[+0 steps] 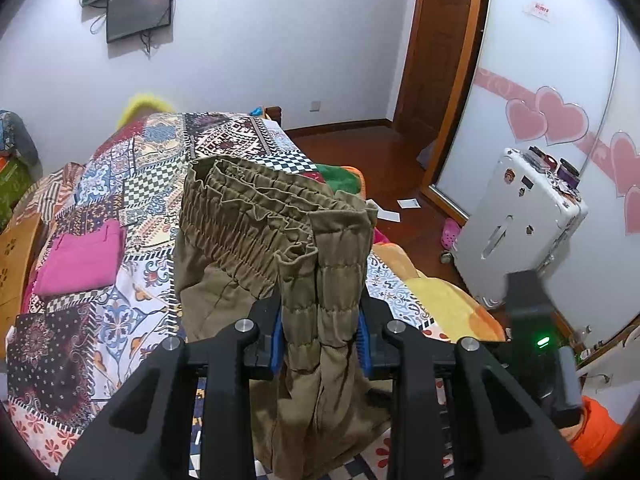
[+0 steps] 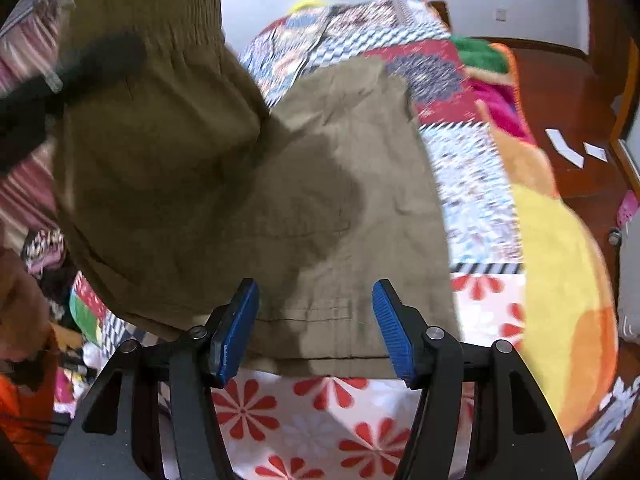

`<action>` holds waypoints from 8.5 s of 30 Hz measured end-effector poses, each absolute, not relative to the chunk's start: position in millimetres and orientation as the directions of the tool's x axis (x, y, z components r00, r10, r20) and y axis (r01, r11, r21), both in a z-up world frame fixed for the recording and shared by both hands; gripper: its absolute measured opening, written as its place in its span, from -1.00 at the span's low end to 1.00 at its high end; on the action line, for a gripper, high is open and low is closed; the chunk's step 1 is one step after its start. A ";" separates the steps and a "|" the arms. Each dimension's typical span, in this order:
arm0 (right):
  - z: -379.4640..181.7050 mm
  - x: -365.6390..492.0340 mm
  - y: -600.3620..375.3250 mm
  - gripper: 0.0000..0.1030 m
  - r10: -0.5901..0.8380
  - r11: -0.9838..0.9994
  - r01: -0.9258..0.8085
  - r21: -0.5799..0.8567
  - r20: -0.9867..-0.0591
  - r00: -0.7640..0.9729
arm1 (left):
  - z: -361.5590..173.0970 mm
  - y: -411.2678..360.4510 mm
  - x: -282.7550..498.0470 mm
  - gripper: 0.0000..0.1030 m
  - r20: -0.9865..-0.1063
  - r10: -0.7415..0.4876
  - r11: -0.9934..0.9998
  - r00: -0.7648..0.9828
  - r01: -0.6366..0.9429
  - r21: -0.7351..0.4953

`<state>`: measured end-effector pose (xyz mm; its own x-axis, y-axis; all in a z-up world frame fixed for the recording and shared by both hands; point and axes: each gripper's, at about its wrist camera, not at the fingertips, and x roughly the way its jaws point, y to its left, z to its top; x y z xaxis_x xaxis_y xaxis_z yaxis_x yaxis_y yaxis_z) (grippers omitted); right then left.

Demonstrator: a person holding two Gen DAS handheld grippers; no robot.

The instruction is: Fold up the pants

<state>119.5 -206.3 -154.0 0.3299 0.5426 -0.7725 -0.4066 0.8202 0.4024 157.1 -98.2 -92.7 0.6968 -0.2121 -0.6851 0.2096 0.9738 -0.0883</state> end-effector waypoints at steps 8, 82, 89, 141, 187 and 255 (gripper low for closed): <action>-186.5 111.5 -200.2 0.10 0.466 0.851 -0.410 0.328 -0.830 0.305 | -95.6 -112.5 170.6 -0.45 -0.699 -0.243 0.966 0.672 0.236 -0.109; -145.5 122.5 -206.5 0.14 0.404 0.912 -0.263 0.316 -0.806 0.432 | -217.4 7.3 265.3 0.43 -0.893 -0.142 0.989 0.427 0.028 -0.144; -172.1 135.1 -202.0 0.21 0.366 0.926 -0.231 0.297 -0.857 0.364 | -248.8 4.5 295.3 0.43 -0.901 -0.246 0.969 0.357 0.080 -0.233; -143.4 110.6 -185.9 0.49 0.262 0.935 -0.339 0.100 -0.840 0.475 | -184.1 35.0 67.8 -0.76 -0.851 -0.272 0.960 0.449 0.073 -0.269; -133.7 228.0 -56.1 -0.81 0.427 0.704 -0.702 0.104 -0.852 0.302 | -203.0 76.1 109.4 -0.07 -0.819 -0.263 0.947 0.510 -0.026 -0.320; -101.2 114.2 -91.9 -0.21 0.503 0.722 -0.664 0.195 -0.807 0.310 | -170.1 92.5 151.1 -0.02 -0.809 -0.088 0.980 0.581 -0.096 -0.176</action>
